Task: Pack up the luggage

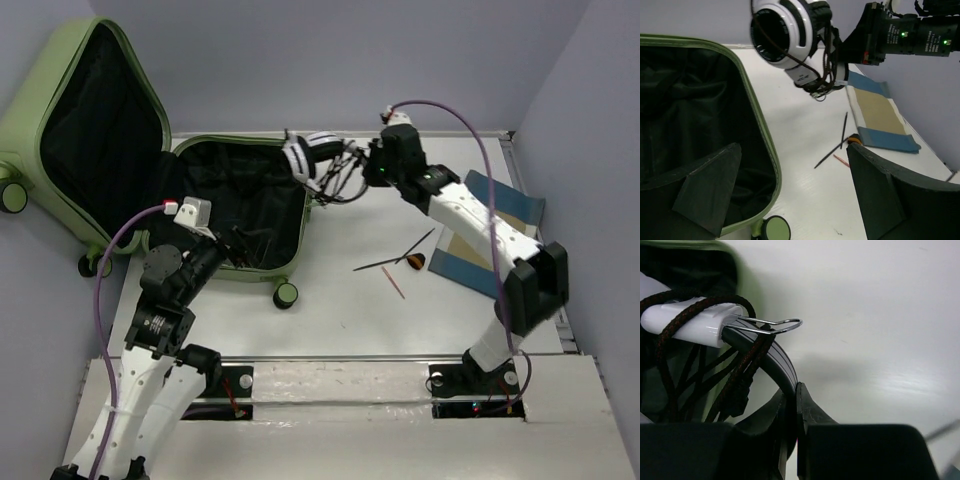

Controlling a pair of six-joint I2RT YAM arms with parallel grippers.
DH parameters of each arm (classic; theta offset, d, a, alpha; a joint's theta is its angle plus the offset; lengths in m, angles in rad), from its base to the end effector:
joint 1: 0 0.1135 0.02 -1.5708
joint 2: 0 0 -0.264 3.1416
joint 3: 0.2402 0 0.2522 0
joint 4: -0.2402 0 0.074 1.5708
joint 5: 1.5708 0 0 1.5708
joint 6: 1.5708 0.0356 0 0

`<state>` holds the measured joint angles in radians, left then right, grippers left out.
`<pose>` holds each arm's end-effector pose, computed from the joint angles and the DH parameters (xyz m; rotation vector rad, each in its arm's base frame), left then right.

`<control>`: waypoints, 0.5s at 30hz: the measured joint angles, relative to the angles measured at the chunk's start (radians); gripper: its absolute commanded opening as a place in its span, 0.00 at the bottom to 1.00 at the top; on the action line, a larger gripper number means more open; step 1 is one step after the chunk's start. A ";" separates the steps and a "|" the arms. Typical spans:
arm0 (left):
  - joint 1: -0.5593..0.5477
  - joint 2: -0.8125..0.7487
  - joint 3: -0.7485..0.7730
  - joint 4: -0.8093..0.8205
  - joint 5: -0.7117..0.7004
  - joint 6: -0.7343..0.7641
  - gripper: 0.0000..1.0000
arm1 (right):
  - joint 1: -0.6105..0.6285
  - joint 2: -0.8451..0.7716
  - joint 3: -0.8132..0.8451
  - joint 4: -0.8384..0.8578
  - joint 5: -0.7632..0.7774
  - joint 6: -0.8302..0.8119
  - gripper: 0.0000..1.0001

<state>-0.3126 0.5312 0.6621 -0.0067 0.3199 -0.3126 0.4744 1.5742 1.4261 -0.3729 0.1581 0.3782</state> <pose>0.1244 -0.0520 0.3520 0.2689 1.4717 -0.7385 0.3288 0.1625 0.3464 -0.0047 2.1040 0.3517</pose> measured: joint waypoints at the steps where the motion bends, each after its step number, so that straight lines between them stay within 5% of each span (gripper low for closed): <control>1: 0.000 -0.007 0.005 -0.017 -0.038 0.000 0.99 | 0.055 0.083 0.098 0.015 -0.018 0.013 0.10; 4: 0.001 -0.017 0.021 -0.048 -0.108 0.000 0.99 | 0.153 0.238 0.246 0.026 -0.037 0.040 0.54; 5: 0.001 -0.023 0.026 -0.057 -0.134 0.000 0.99 | 0.196 0.334 0.344 0.009 -0.053 0.063 0.78; 6: 0.001 -0.026 0.027 -0.061 -0.148 0.000 0.99 | 0.217 0.398 0.415 -0.002 -0.065 0.071 0.81; 10: 0.007 -0.040 0.029 -0.078 -0.198 0.000 0.99 | 0.273 0.532 0.528 0.015 -0.135 0.099 0.73; 13: 0.006 -0.040 0.029 -0.087 -0.206 0.000 0.99 | 0.268 0.438 0.380 0.005 -0.109 0.092 0.54; 15: 0.005 -0.040 0.029 -0.088 -0.200 0.001 0.99 | 0.236 0.256 0.111 0.038 -0.057 0.091 0.47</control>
<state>-0.3077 0.4915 0.6910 -0.0948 0.1196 -0.3119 0.7101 1.8301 1.5372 -0.3351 0.1013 0.4694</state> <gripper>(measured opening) 0.990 0.556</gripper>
